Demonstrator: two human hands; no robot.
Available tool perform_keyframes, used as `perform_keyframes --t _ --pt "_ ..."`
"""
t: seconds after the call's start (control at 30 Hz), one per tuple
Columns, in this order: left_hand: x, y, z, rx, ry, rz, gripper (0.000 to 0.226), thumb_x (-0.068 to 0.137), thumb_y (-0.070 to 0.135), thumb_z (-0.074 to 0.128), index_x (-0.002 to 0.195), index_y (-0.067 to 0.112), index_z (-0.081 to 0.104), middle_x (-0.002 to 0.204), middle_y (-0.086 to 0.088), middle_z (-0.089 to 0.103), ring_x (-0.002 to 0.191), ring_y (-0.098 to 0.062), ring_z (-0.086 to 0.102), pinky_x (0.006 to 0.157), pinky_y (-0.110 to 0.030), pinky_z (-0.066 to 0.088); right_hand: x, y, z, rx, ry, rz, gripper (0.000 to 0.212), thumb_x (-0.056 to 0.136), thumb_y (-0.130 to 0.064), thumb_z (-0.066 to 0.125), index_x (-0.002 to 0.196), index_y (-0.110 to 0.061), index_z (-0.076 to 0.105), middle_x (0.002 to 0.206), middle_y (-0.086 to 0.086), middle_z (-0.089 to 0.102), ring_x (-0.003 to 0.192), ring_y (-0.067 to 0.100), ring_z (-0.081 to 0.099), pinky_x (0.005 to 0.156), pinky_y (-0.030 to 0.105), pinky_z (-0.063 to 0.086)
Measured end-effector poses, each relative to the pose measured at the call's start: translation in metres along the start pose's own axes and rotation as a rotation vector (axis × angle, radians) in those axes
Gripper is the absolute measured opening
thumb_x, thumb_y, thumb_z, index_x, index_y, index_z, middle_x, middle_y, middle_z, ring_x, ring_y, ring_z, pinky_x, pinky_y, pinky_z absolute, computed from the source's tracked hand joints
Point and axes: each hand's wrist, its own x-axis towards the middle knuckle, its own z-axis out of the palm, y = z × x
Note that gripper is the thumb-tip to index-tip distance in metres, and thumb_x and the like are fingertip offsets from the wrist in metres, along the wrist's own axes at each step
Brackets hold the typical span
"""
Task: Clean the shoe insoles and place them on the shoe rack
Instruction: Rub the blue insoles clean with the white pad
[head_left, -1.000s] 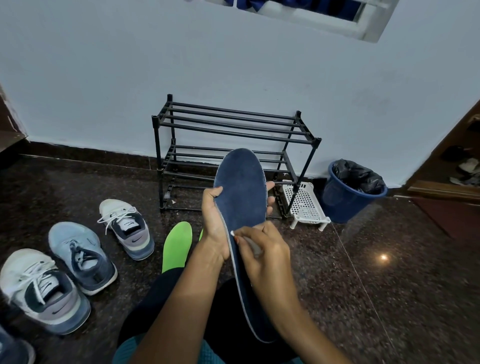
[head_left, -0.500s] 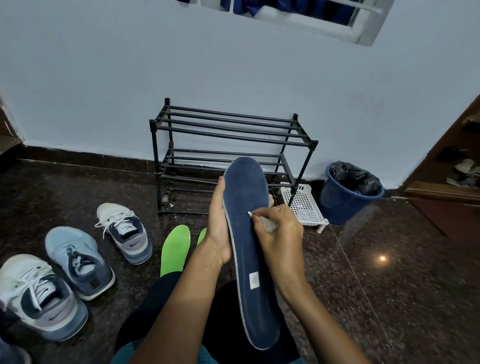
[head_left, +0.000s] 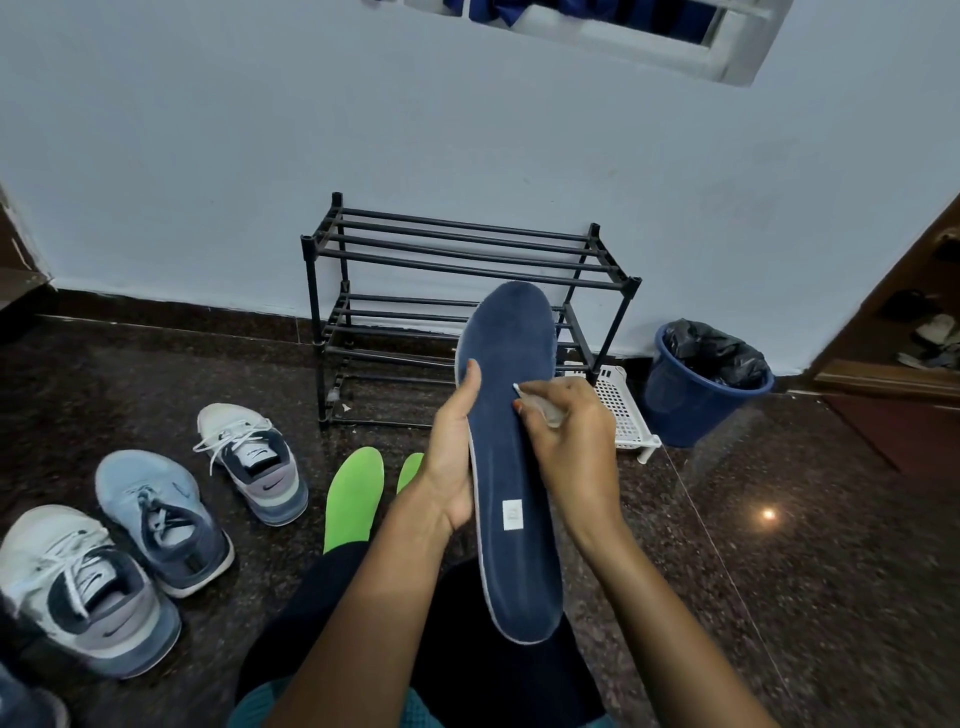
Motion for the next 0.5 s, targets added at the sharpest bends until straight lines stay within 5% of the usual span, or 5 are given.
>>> perform_keyframes --t 0.07,0.2,0.33,0.5 --pt "0.000 0.001 -0.002 -0.021 0.030 0.004 0.068 0.096 0.055 0.029 0.083 0.006 0.075 0.082 -0.011 0.073 0.068 -0.019 0.070 0.058 -0.023 0.057 -0.006 0.001 0.002 -0.068 -0.028 -0.039 0.018 0.087 -0.011 0.061 0.103 -0.014 0.069 0.095 -0.004 0.058 0.092 0.013 0.054 0.077 0.023 0.044" --pt "-0.001 0.006 -0.001 -0.079 0.072 0.005 0.079 0.093 0.063 0.027 0.111 -0.003 0.067 0.118 -0.022 0.064 0.096 -0.027 0.066 0.082 -0.032 0.055 -0.027 0.002 0.004 -0.020 -0.052 -0.137 0.018 0.083 -0.002 0.063 0.097 -0.009 0.071 0.086 -0.006 0.053 0.085 0.015 0.055 0.078 0.011 0.038" --pt "-0.001 0.001 -0.002 -0.007 0.080 0.017 0.076 0.095 0.060 0.026 0.082 0.006 0.077 0.091 -0.015 0.072 0.077 -0.022 0.071 0.066 -0.027 0.057 -0.021 0.004 0.000 0.015 0.003 -0.122 0.013 0.084 -0.002 0.062 0.092 -0.006 0.070 0.086 -0.001 0.054 0.080 -0.001 0.050 0.074 0.001 0.034" --pt "-0.002 0.001 -0.002 0.049 0.119 0.017 0.071 0.097 0.057 0.027 0.075 0.010 0.076 0.077 -0.009 0.073 0.065 -0.019 0.070 0.057 -0.024 0.056 -0.001 0.006 -0.004 -0.003 0.097 -0.077 0.013 0.086 -0.001 0.059 0.094 -0.002 0.068 0.086 0.001 0.051 0.077 -0.005 0.045 0.069 -0.003 0.030"
